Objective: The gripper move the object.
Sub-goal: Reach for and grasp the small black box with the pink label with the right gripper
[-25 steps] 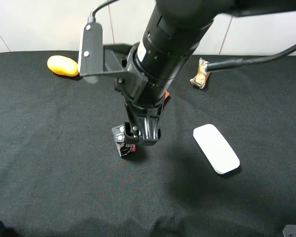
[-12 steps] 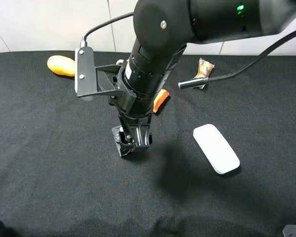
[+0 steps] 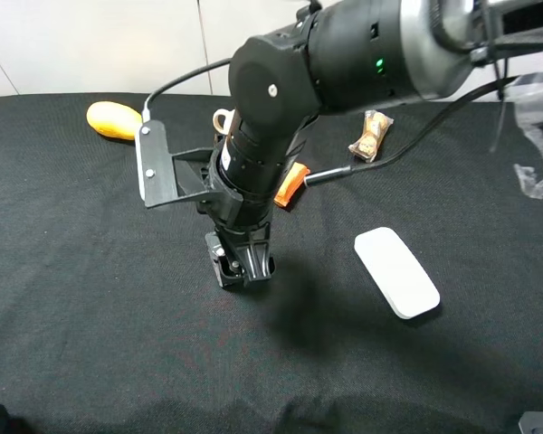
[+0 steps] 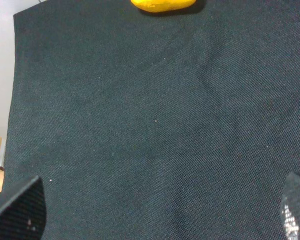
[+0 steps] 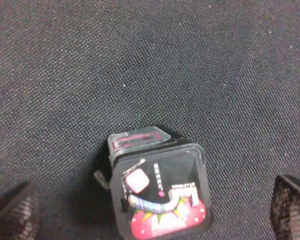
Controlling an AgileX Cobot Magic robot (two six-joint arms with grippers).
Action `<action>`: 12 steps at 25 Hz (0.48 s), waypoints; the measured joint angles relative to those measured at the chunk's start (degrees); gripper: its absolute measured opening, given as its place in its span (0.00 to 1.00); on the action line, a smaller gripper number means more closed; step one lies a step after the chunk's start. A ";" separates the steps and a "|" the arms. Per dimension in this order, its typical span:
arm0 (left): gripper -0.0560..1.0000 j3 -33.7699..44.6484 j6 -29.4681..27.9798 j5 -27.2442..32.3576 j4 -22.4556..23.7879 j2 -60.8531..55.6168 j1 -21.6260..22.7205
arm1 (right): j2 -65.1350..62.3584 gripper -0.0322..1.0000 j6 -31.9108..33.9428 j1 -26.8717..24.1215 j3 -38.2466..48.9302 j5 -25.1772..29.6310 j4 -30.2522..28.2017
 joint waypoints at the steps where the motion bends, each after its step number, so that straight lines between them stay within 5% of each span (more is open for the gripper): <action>1: 0.99 0.00 0.00 0.00 0.00 0.00 0.00 | 0.54 0.70 -0.31 0.00 0.00 -0.39 0.00; 12: 0.99 0.00 0.00 0.00 0.00 0.00 0.00 | 4.94 0.70 -1.94 0.00 0.00 -3.42 -1.01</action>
